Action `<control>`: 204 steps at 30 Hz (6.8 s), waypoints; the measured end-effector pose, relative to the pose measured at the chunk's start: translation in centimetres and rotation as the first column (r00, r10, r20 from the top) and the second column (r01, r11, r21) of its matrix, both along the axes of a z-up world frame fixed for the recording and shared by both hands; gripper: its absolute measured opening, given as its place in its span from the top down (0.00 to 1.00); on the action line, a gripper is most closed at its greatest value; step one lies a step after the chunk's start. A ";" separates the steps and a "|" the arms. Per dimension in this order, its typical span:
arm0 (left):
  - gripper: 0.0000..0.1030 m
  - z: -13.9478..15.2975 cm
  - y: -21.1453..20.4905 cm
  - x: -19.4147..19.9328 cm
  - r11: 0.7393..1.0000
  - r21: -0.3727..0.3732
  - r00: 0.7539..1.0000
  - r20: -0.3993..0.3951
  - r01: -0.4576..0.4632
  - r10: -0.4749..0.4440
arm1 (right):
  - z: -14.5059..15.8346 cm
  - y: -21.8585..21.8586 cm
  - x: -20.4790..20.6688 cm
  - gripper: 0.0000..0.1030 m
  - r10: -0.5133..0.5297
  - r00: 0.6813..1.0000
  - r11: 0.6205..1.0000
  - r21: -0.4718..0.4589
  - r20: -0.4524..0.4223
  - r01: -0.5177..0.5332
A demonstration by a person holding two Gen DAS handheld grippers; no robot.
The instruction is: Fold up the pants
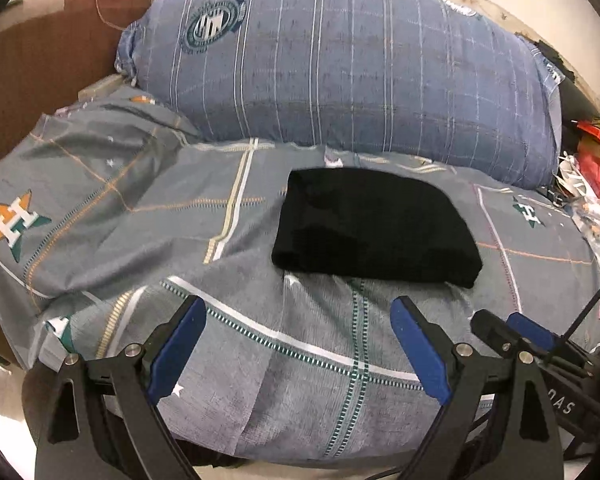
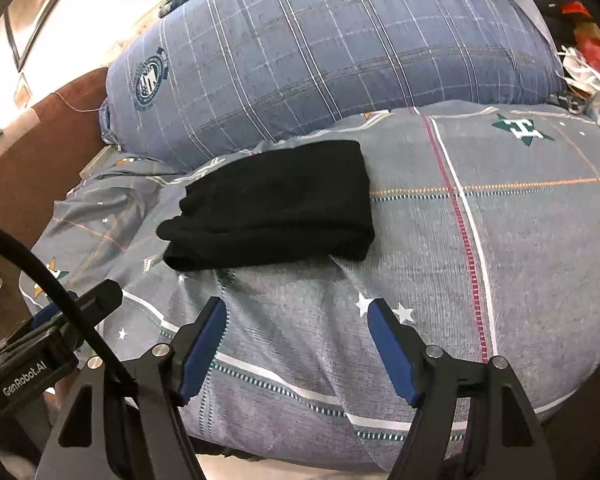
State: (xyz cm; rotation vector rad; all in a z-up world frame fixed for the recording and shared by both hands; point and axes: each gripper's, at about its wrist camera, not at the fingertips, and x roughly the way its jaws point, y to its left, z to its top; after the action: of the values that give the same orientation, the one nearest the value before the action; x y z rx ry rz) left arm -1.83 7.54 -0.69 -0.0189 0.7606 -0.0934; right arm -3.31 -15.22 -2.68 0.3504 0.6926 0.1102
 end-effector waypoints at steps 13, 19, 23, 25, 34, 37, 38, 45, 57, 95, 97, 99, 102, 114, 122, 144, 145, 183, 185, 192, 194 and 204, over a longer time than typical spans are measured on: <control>0.10 -4.2 1.7 4.2 0.997 0.035 0.987 -0.142 -0.074 0.079 | -2.2 -3.1 2.8 0.24 -0.050 0.997 0.996 0.064 -0.052 0.053; 0.10 -3.9 3.6 7.2 0.993 -0.106 0.981 -0.190 -0.052 0.031 | -1.2 -5.0 5.0 0.23 -0.063 0.998 0.995 0.076 -0.030 0.065; 0.10 -3.4 5.6 11.2 0.947 -0.320 0.971 -0.236 -0.038 -0.041 | -0.5 -6.3 7.6 0.23 -0.046 0.998 0.991 0.124 -0.036 0.050; 0.10 -3.5 5.8 13.7 0.939 -0.342 0.970 -0.237 -0.029 -0.056 | -0.1 -6.9 9.2 0.22 -0.041 0.998 0.989 0.140 -0.036 0.046; 0.10 -6.0 2.1 19.8 0.917 -0.380 0.934 -0.270 0.120 -0.234 | -2.0 -8.0 16.8 0.22 0.032 0.996 0.972 0.233 -0.087 -0.011; 0.10 -6.1 0.9 20.4 0.920 -0.362 0.933 -0.258 0.147 -0.251 | -2.0 -7.7 18.3 0.22 0.062 0.996 0.972 0.232 -0.063 -0.046; 0.10 -6.1 0.7 20.6 0.921 -0.360 0.933 -0.257 0.149 -0.251 | -2.1 -7.5 18.9 0.21 0.077 0.995 0.968 0.242 -0.059 -0.060; 0.48 -5.0 1.0 20.0 0.886 -0.443 0.932 -0.247 0.137 -0.267 | -1.4 -6.7 19.2 0.71 0.150 0.987 0.942 0.310 -0.052 -0.127; 0.50 2.0 2.0 17.0 0.842 -0.519 0.958 -0.136 0.148 -0.252 | 5.9 -5.9 15.0 0.72 0.175 0.980 0.923 0.331 0.098 -0.198; 0.50 -4.4 -2.7 21.9 0.838 -0.543 0.938 -0.268 0.044 -0.222 | 2.0 -12.3 16.0 0.72 0.072 0.997 0.931 0.359 0.002 -0.068; 0.52 -4.2 -1.4 21.8 0.828 -0.561 0.944 -0.259 0.025 -0.205 | 2.1 -11.1 16.1 0.72 0.091 0.996 0.929 0.360 0.006 -0.087; 0.56 -3.4 -0.3 21.5 0.821 -0.571 0.952 -0.235 0.030 -0.198 | 2.4 -10.1 16.2 0.72 0.104 0.995 0.928 0.359 0.013 -0.101; 0.56 -1.9 -0.1 21.2 0.826 -0.560 0.961 -0.190 0.063 -0.202 | 3.1 -8.7 16.5 0.72 0.127 0.992 0.927 0.353 0.025 -0.128; 0.56 -2.0 -5.3 21.5 0.856 -0.499 0.944 -0.196 0.137 -0.265 | 1.2 -13.8 15.4 0.78 -0.033 0.999 0.933 0.356 -0.040 0.045; 0.34 -3.6 -7.4 23.5 0.912 -0.385 0.930 -0.263 0.142 -0.256 | 0.2 -16.5 15.2 0.69 -0.052 0.998 0.906 0.420 -0.027 0.059; 0.55 -4.5 -3.2 24.6 0.908 -0.418 0.930 -0.335 -0.004 -0.150 | -0.1 -11.1 21.7 0.72 0.125 0.990 0.843 0.534 -0.072 -0.068; 0.55 -4.7 -3.3 24.6 0.911 -0.413 0.932 -0.331 -0.003 -0.147 | -0.6 -10.8 21.7 0.72 0.119 0.989 0.858 0.510 -0.088 -0.057; 0.55 0.1 1.9 15.5 0.857 -0.514 0.960 -0.218 0.041 -0.177 | 3.1 -4.9 13.3 0.72 0.314 0.949 0.842 0.464 -0.010 -0.274; 0.55 0.7 0.1 16.7 0.855 -0.515 0.958 -0.209 0.064 -0.198 | 4.1 -6.8 13.7 0.72 0.263 0.965 0.856 0.460 0.009 -0.238; 0.55 -0.5 -6.7 21.9 0.882 -0.454 0.939 -0.232 0.125 -0.253 | 4.7 -12.3 16.7 0.72 0.136 0.991 0.894 0.433 -0.009 -0.119; 0.55 -1.8 -7.8 23.0 0.895 -0.428 0.933 -0.256 0.124 -0.252 | 3.9 -13.4 17.5 0.72 0.111 0.993 0.897 0.434 -0.034 -0.085; 0.51 -1.0 -2.0 21.5 0.890 -0.433 0.935 -0.234 0.144 -0.266 | 0.5 -16.0 18.0 0.50 -0.020 0.996 0.904 0.424 -0.085 0.054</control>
State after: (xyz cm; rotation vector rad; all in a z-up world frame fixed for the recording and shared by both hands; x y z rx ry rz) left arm 19.63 5.51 -1.66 -0.3601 1.0238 -0.4643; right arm 14.72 -31.20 -2.17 0.7931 0.7376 0.2140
